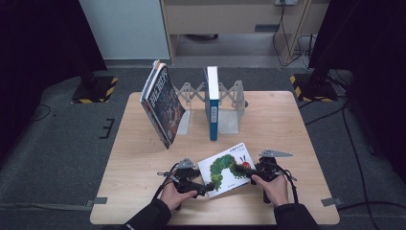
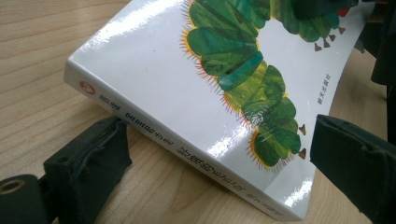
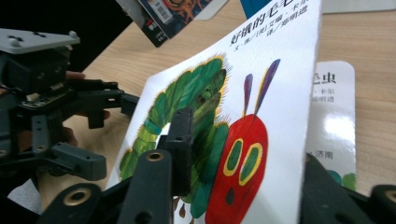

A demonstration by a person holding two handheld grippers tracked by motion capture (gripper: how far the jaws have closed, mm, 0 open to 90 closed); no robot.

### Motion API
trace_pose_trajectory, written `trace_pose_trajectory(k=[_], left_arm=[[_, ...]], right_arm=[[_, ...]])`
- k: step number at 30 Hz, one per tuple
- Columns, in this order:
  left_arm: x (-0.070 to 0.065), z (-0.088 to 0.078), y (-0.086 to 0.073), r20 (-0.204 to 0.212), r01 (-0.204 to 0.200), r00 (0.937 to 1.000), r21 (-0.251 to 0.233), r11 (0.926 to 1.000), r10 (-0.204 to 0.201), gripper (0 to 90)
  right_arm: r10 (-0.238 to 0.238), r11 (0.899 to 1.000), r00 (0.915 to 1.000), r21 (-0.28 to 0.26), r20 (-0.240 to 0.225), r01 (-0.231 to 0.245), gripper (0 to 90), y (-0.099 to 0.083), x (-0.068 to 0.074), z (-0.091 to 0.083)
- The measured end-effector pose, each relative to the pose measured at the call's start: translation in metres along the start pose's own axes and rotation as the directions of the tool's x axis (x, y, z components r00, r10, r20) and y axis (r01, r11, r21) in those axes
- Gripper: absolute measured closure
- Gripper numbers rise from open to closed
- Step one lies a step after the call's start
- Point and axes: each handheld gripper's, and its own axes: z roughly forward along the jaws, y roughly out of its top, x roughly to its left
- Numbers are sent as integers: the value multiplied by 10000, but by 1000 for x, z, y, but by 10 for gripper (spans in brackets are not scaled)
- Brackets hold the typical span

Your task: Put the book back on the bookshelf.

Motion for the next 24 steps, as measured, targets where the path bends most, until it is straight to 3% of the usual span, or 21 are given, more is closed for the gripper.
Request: trace_pose_trajectory(k=[5, 9, 24], left_arm=[[-1, 0, 0, -93, -67, 9999, 21, 10000, 67, 36], [-1, 1, 0, -163, -85, 9998, -9, 10000, 85, 36], [4, 0, 1, -358, -34, 9994, -175, 9998, 28, 22]], right_arm=[[-27, 9998, 9994, 177, 353, 21, 575, -4, -2, 4], [-127, 9997, 9985, 192, 524, 117, 570, -7, -3, 6], [-242, 9985, 9996, 485, 157, 234, 591, -10, 3, 13]])
